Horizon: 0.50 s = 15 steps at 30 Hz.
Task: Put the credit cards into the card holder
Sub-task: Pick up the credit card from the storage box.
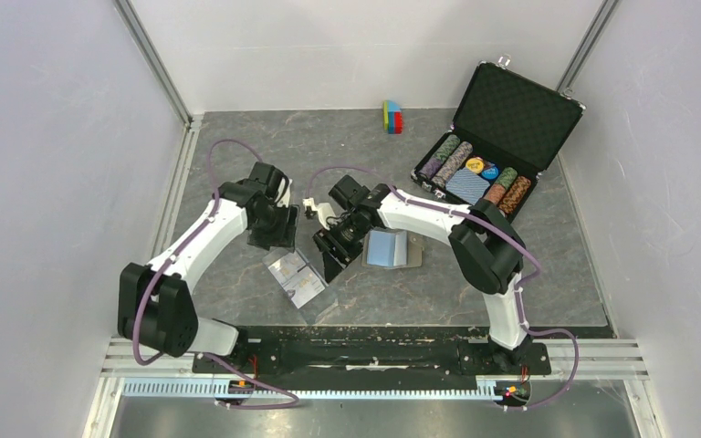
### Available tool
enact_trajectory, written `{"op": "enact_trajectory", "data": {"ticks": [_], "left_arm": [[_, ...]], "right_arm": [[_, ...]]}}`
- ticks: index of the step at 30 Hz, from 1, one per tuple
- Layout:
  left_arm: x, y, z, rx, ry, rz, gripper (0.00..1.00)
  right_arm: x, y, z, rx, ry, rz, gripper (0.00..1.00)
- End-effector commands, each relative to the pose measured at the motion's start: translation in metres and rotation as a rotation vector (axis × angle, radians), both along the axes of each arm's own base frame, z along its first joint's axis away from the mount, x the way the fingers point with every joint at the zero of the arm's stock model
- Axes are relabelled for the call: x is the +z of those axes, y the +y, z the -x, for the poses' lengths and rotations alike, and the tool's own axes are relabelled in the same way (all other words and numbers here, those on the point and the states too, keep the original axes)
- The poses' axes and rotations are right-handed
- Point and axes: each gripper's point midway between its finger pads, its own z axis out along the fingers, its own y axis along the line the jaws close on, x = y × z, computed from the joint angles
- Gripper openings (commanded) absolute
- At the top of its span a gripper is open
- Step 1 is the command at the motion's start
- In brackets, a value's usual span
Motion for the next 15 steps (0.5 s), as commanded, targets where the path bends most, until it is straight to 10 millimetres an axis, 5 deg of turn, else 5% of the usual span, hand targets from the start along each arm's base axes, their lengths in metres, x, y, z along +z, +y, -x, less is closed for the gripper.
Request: {"op": "enact_trajectory", "data": {"ticks": [1, 9, 15], "left_arm": [[0.001, 0.022, -0.022, -0.077, -0.042, -0.147, 0.69], [-0.026, 0.025, -0.039, -0.105, 0.027, -0.193, 0.65], [-0.037, 0.016, -0.039, -0.092, 0.06, -0.151, 0.41]], "right_arm": [[0.014, 0.002, -0.006, 0.01, -0.053, -0.012, 0.59], [0.022, -0.011, -0.017, -0.036, -0.104, 0.003, 0.61], [0.023, -0.033, -0.041, -0.126, -0.138, 0.031, 0.61]]}}
